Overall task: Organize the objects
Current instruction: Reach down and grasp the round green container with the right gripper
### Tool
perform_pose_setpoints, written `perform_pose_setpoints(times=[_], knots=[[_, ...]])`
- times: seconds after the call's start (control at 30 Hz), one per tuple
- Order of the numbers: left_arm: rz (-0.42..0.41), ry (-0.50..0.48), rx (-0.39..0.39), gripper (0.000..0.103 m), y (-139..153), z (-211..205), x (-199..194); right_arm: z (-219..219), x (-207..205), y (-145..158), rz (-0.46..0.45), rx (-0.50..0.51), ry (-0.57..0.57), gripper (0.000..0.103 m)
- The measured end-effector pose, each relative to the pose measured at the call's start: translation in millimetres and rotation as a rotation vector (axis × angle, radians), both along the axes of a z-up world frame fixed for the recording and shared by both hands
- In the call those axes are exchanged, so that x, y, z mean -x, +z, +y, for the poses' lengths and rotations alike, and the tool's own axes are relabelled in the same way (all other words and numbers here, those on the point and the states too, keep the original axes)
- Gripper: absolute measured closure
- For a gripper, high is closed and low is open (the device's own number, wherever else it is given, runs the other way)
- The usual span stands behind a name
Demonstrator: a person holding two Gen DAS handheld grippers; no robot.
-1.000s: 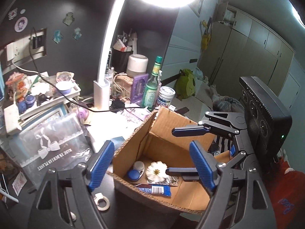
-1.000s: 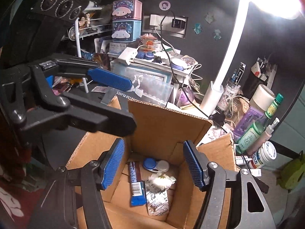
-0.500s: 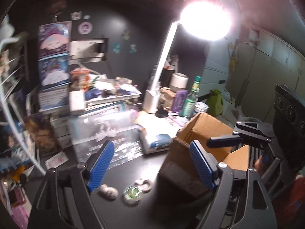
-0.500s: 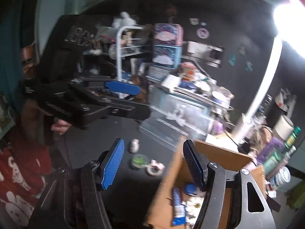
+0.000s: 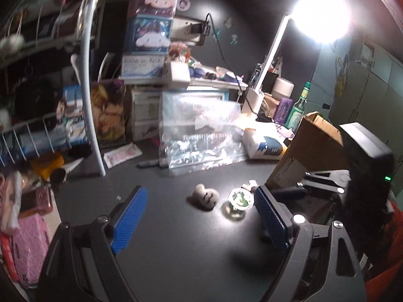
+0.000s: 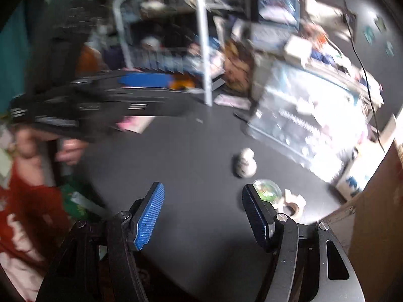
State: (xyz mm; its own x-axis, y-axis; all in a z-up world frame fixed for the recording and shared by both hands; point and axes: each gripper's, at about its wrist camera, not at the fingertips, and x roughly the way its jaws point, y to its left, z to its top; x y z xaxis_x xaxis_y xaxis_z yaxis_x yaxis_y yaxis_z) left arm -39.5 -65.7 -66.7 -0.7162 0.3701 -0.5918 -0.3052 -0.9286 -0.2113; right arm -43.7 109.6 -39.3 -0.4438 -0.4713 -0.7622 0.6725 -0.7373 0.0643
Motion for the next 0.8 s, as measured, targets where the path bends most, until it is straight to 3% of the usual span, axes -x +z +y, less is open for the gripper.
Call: perform_pose_setpoints(times=[0.23, 0.33, 0.6, 0.8], knots=[[-0.047, 0.014, -0.03, 0.018, -21, -11, -2, 8, 42, -50, 0.062, -0.121, -0.166, 0.042], [-0.048, 0.016, -0.035, 0.018, -22, -14, -2, 7, 53, -61, 0.076, -0.157, -0.176, 0.042], [-0.052, 0.023, -0.044, 0.018, -22, -17, 0, 3, 56, -60, 0.023, -0.081, -0.087, 0.042], [-0.054, 0.012, -0.046, 0.018, -22, -14, 0, -3, 59, -67, 0.056, -0.14, -0.095, 0.042]])
